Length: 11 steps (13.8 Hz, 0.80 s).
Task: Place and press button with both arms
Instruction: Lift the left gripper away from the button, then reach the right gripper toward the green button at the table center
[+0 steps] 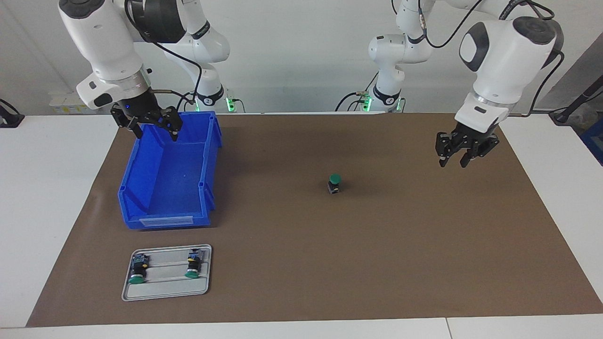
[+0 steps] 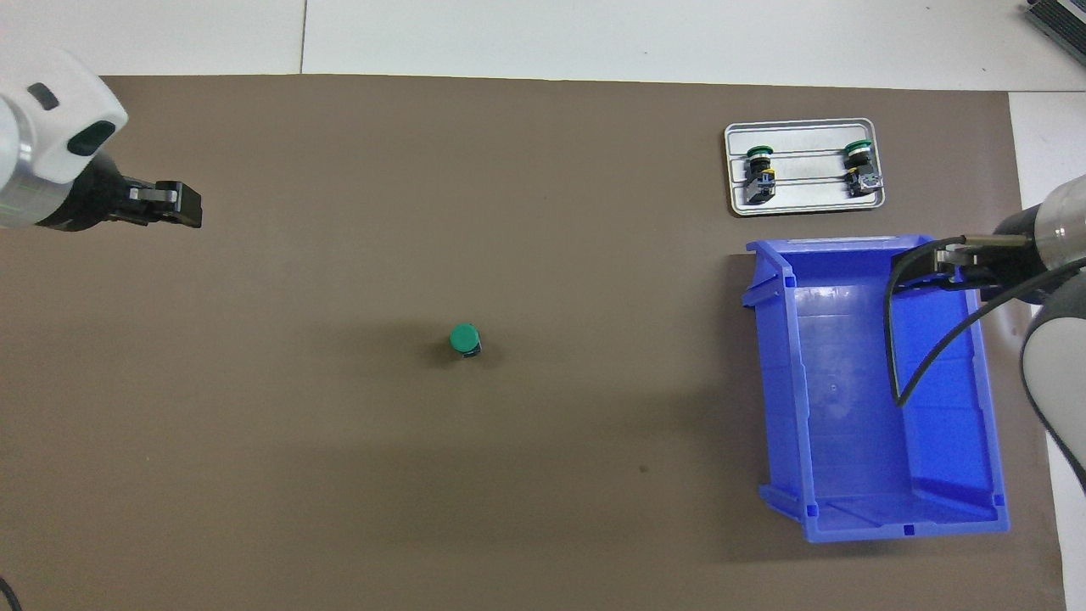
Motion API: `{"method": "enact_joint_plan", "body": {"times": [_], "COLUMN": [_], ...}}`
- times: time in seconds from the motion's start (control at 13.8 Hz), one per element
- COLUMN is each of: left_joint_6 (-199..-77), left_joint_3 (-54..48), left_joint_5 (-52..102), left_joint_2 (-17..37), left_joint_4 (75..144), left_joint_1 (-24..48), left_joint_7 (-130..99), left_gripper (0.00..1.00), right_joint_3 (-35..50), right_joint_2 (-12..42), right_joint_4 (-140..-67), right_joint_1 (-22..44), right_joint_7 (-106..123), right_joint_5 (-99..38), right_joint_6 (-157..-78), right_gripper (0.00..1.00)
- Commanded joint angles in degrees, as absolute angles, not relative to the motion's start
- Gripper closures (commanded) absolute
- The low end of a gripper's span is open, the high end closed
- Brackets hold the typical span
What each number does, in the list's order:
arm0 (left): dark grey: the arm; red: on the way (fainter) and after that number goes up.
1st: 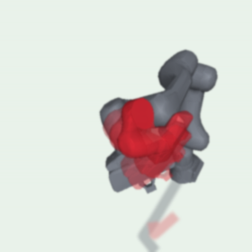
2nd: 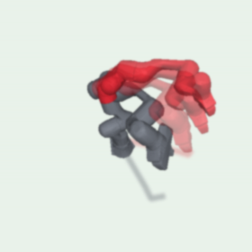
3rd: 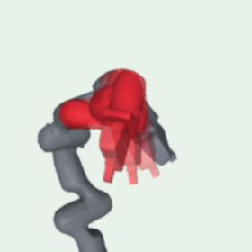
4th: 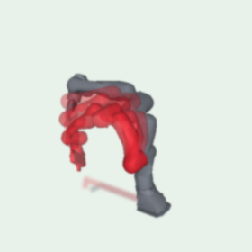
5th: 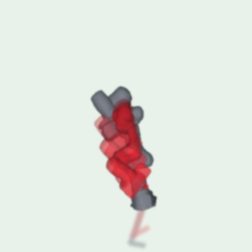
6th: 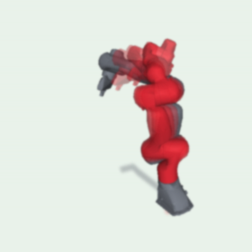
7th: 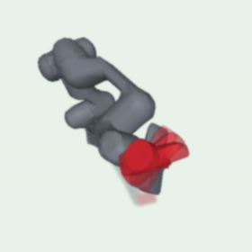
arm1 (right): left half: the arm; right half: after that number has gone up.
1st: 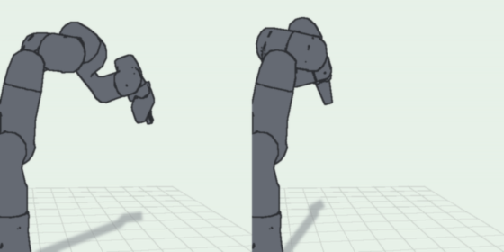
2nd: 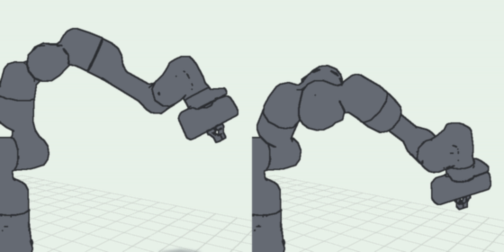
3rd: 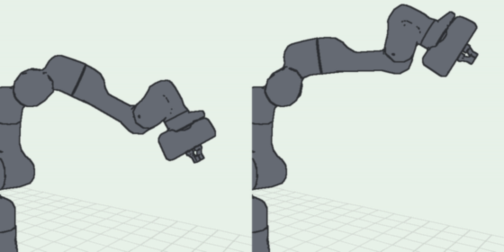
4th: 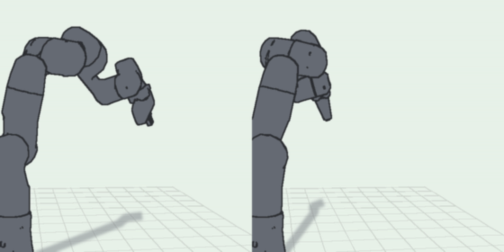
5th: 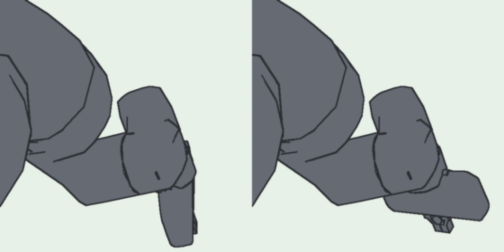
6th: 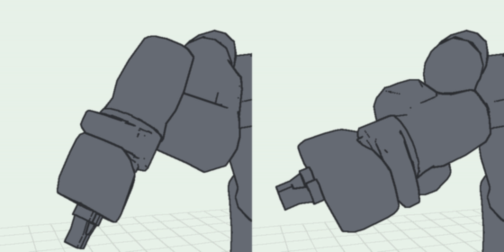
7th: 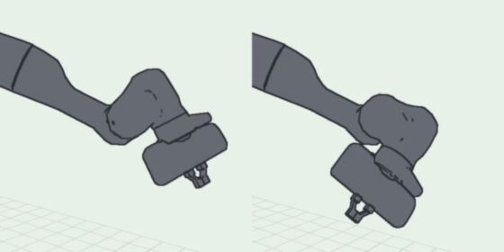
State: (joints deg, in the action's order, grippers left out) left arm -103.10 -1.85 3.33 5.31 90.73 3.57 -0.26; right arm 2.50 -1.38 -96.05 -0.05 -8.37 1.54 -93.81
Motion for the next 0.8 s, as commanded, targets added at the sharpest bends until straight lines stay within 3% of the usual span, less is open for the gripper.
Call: {"method": "enact_joint_plan", "body": {"times": [0.0, 0.72], "left_joint_6": [-98.5, -89.7], "left_joint_3": [-2.6, -2.6], "left_joint_5": [6.1, 0.0], "left_joint_2": [5.7, 5.5], "left_joint_4": [87.3, 85.6], "left_joint_1": [1.9, 1.8], "left_joint_7": [-0.1, -0.1], "left_gripper": [0.44, 0.46], "right_joint_3": [2.9, 2.9], "right_joint_2": [-2.5, 0.2], "right_joint_4": [-97.3, -97.8], "right_joint_1": [1.3, 16.9], "right_joint_7": [-11.1, -56.0], "right_joint_5": [1.1, 1.3], "right_joint_6": [-95.4, -101.2], "right_gripper": [0.09, 0.13]}}
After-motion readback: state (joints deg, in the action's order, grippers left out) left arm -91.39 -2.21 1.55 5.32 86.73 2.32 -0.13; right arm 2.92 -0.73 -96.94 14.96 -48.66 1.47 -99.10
